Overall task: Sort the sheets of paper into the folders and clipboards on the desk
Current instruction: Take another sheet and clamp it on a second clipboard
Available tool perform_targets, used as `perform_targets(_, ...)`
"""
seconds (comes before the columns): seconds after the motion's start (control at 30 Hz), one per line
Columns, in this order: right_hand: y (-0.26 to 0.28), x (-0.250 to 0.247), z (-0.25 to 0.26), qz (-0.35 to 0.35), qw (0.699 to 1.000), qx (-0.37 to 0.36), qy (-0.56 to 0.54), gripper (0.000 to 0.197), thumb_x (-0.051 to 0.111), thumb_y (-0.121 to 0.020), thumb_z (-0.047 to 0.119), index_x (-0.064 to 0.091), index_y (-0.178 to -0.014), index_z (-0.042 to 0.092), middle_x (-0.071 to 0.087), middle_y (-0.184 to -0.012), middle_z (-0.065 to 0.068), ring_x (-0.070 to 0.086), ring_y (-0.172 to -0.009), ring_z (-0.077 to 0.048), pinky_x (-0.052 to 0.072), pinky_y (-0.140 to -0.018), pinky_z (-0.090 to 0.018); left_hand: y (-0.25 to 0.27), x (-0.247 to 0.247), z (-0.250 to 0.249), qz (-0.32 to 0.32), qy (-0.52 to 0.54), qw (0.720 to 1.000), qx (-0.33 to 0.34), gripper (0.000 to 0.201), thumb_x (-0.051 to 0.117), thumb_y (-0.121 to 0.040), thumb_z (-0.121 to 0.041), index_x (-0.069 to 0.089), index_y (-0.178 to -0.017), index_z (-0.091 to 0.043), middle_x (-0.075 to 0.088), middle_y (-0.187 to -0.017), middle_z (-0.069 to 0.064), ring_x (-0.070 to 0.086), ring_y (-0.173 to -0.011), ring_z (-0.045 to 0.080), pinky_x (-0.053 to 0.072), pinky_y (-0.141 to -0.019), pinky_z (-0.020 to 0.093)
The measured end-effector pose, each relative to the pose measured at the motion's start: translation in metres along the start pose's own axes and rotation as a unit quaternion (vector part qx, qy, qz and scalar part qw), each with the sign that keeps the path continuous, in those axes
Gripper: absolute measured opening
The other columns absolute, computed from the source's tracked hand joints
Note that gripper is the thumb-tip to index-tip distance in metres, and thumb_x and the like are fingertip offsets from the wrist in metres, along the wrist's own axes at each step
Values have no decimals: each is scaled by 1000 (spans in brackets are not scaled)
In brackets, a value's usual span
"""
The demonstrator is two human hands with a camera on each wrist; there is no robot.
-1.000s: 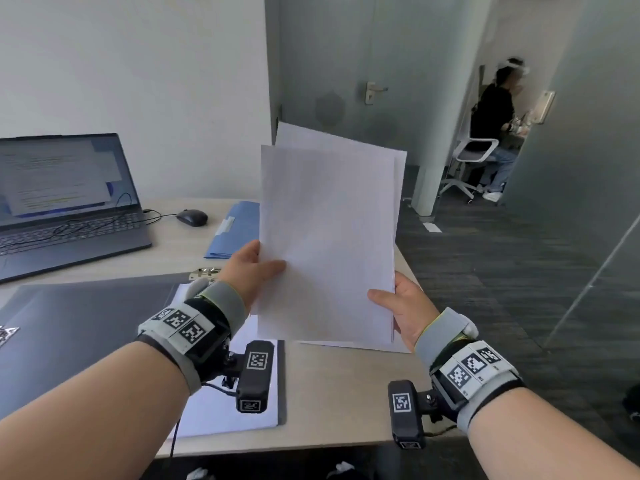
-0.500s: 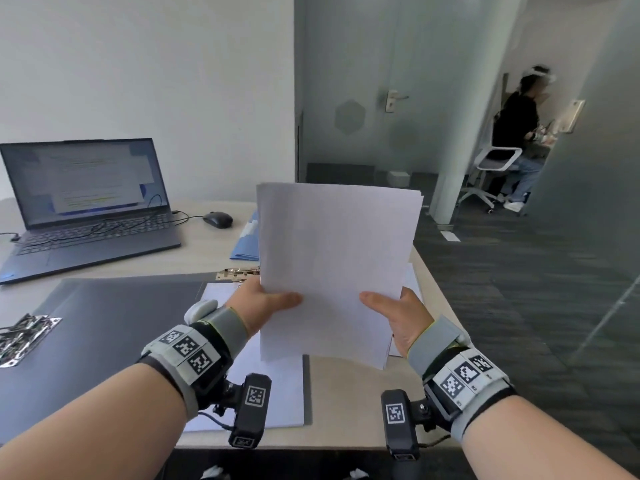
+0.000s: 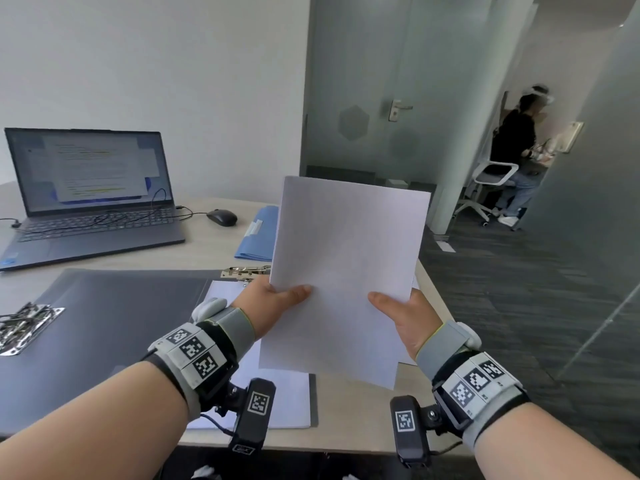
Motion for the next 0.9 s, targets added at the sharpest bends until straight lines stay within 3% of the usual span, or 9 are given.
perform_targets(0.1,2,18,9,28,999,-3,37,15,66,-91,11,74,-88,23,77,-92,6,71,-97,-19,53,-88,-35,-2,-23,4,-11,-5,1000,-27,32,80,-68,-40,75,-94,-21,78,-90,1,75,-85,26,58,-85,44)
perform_targets(0.23,0,52,8,63,997,20,49,15,62,-93,11,74,-92,21,78,-96,0,72,-94,-24,56,-89,-41,1,-58,15,-14,-31,996,-84,57,78,-54,-48,74,-103,-18,78,-93,4,75,-87,28,58,-88,46)
perform_targets(0.37,-3,100,-1,93,993,45,50,16,62,-93,10,75,-95,19,78,-97,-2,73,-93,-26,55,-91,-46,21,-102,31,-9,-98,985,-140,23,71,-86,-37,70,-98,-17,75,-78,-4,72,-67,14,57,-57,28)
perform_targets(0.43,-4,113,-8,83,994,59,35,17,62,-91,7,75,-95,17,78,-97,-6,73,-93,-29,55,-90,-47,30,-125,39,-19,-152,976,-152,27,61,-91,-48,70,-96,-22,74,-82,-5,70,-73,14,57,-62,28)
perform_targets(0.53,-6,147,-15,78,994,73,26,16,62,-91,5,74,-98,12,76,-100,-12,72,-90,-32,57,-86,-45,47,-188,53,-90,-186,968,-143,35,54,-92,-55,71,-100,-25,71,-97,-4,67,-91,20,52,-76,34)
perform_targets(0.63,-8,178,-20,71,993,86,24,15,61,-91,4,73,-98,8,76,-92,-11,71,-81,-30,57,-76,-39,69,-260,60,-223,-223,941,-121,23,59,-92,-44,70,-102,-26,69,-90,-4,63,-80,19,48,-66,30)
perform_targets(0.7,-11,200,-24,79,992,98,26,15,61,-91,3,74,-93,11,76,-90,-9,71,-80,-30,57,-77,-40,84,-305,69,-300,-235,915,-134,22,63,-87,-35,67,-108,-28,67,-105,1,62,-83,21,49,-71,32)
perform_targets(0.8,-11,221,-29,94,988,117,31,16,61,-90,3,74,-92,13,76,-90,-10,71,-83,-32,57,-79,-42,98,-351,85,-364,-243,881,-181,49,66,-77,-31,58,-125,-32,60,-126,8,62,-101,29,52,-91,42)
perform_targets(0.9,-7,252,-32,119,983,132,50,15,61,-91,4,73,-90,13,75,-94,-13,71,-86,-35,58,-82,-45,107,-383,100,-383,-247,862,-222,67,64,-72,-25,50,-136,-33,59,-129,10,63,-103,32,52,-91,44)
Point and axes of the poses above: each hand's wrist, its own y-axis away from the middle knuckle, its own x-axis out of the palm, z = x × y, the point moved 7 cm from there along -y, towards the middle knuckle
